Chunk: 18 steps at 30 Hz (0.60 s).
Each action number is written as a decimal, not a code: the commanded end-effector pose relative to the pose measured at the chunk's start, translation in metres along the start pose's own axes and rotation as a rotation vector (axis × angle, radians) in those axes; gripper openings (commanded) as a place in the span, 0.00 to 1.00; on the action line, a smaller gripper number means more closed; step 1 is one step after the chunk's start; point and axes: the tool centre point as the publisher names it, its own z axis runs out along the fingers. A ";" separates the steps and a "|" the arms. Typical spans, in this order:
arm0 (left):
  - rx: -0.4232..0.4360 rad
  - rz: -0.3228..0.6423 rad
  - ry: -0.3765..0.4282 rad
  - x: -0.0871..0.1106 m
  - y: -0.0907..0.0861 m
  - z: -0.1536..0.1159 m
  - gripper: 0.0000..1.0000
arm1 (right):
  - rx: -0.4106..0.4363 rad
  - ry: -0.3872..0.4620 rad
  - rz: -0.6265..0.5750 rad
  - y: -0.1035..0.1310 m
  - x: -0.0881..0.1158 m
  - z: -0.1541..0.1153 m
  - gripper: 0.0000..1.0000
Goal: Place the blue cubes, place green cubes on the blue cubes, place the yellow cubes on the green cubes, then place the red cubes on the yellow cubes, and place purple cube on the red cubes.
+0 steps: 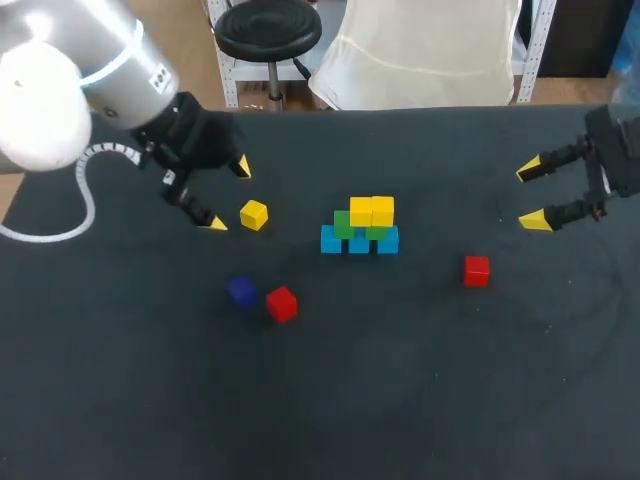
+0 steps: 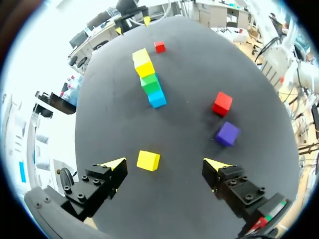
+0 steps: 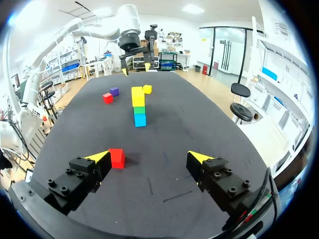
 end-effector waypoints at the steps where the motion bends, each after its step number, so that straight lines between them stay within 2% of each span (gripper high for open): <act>1: 0.097 0.001 0.004 0.006 0.022 0.025 1.00 | -0.003 -0.003 -0.001 -0.001 0.001 0.000 1.00; 6: 0.123 0.000 0.003 0.013 0.028 0.042 1.00 | -0.003 -0.003 -0.001 -0.001 0.001 0.000 1.00; 18: 0.175 -0.005 -0.001 0.021 0.037 0.055 1.00 | -0.003 -0.003 -0.001 -0.001 0.001 0.000 1.00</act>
